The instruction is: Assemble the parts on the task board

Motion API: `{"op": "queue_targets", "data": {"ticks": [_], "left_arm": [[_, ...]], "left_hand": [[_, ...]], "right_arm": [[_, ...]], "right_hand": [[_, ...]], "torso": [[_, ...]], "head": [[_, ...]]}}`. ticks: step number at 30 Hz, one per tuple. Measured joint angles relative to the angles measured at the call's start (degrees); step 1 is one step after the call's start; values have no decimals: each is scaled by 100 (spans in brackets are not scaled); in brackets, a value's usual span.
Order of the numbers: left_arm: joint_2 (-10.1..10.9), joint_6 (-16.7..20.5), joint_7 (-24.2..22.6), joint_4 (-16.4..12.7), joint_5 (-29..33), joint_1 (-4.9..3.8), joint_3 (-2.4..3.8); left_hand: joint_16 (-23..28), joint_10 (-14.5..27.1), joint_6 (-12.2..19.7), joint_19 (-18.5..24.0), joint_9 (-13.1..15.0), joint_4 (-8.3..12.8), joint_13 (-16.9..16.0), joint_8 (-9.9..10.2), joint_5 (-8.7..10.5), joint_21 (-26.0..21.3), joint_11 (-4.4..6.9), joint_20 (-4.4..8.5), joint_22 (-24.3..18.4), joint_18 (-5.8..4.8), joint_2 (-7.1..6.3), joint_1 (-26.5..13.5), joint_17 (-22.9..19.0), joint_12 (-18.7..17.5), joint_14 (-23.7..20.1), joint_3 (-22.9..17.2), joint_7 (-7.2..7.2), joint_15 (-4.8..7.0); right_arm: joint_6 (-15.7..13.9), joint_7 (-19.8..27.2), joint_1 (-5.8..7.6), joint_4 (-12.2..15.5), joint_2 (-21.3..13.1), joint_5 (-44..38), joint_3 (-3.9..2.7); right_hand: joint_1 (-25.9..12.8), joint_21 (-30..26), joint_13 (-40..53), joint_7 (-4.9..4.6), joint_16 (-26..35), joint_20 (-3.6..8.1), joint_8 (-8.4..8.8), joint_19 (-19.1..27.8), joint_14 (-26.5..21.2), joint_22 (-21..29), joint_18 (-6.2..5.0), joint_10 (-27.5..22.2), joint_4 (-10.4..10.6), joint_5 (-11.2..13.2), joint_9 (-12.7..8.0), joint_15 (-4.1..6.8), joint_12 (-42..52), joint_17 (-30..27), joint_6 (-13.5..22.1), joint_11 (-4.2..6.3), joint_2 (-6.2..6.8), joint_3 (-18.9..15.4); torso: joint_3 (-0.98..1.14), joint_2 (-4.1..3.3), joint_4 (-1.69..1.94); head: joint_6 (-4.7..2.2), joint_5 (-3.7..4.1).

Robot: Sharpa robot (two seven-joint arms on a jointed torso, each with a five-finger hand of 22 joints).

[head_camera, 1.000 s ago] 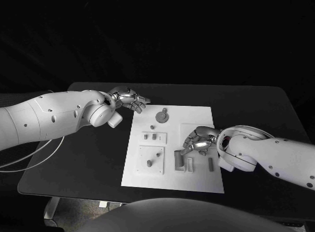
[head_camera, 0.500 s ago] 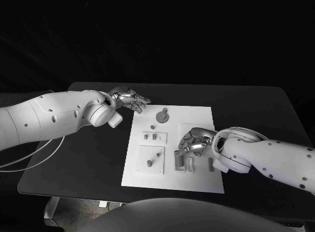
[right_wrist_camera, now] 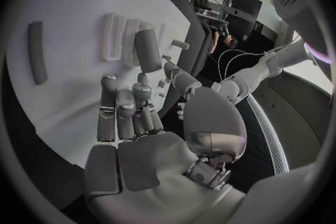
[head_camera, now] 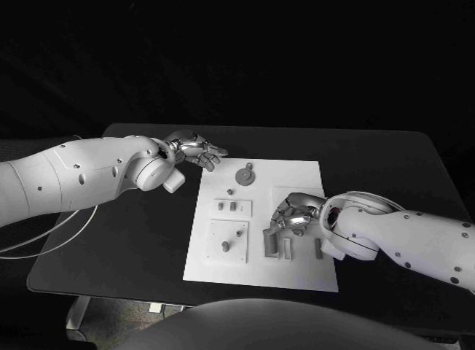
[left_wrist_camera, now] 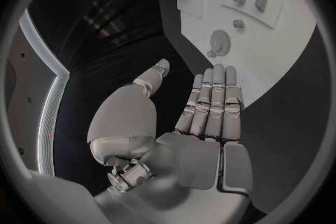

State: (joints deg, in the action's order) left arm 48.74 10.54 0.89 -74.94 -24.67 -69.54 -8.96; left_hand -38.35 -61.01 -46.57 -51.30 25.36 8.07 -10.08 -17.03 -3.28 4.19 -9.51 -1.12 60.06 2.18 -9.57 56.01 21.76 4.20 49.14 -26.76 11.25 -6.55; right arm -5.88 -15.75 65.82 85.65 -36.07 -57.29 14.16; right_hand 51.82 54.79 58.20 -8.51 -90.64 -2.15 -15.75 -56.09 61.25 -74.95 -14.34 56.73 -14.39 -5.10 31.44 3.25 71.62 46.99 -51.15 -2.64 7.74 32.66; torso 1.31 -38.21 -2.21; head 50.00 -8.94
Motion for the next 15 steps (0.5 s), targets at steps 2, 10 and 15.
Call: {"op": "queue_targets", "data": {"ticks": [2, 10, 15], "left_arm": [[0, 0, 3, -1, -2, 0, 0], [-2, 0, 9, -1, -7, 0, 0], [-2, -1, 16, -1, -10, 0, 0]], "left_hand": [[0, 0, 0, 0, 0, 0, 0, 0, 0, 0, 0, 0, 0, 0, 0, 0, 0, 0, 0, 0, 0, 0], [0, 0, 0, 0, 0, 0, 0, 0, 0, 0, 0, 0, 0, 0, 0, 0, 0, 0, 0, 0, 0, 0], [23, 0, 0, 0, 0, -13, 0, 0, 0, 0, 0, 0, -1, 0, -1, -1, 10, 0, 0, -13, 0, 0]], "right_arm": [[27, -6, 0, -17, 17, -1, 0], [84, -28, -12, -97, 65, -6, 0], [101, -50, -22, -130, 100, -35, 0]], "right_hand": [[0, 0, -10, 0, 0, 0, 0, 0, 1, 0, -20, 4, 0, 0, -7, 1, 0, 0, -1, 4, 0, 0], [-132, 0, -49, -40, 0, -1, 118, 1, -19, 0, -23, -4, 49, 0, -112, 21, 0, -17, 137, -4, 133, -50], [-143, -1, -64, -64, -1, -10, 235, 11, -95, 0, -26, -79, 138, 0, -197, -22, 0, -17, 303, -78, 225, -8]], "torso": [[1, 0, -2], [5, 1, -3], [7, 1, -3]], "head": [[0, -1], [0, -3], [0, 2]]}}
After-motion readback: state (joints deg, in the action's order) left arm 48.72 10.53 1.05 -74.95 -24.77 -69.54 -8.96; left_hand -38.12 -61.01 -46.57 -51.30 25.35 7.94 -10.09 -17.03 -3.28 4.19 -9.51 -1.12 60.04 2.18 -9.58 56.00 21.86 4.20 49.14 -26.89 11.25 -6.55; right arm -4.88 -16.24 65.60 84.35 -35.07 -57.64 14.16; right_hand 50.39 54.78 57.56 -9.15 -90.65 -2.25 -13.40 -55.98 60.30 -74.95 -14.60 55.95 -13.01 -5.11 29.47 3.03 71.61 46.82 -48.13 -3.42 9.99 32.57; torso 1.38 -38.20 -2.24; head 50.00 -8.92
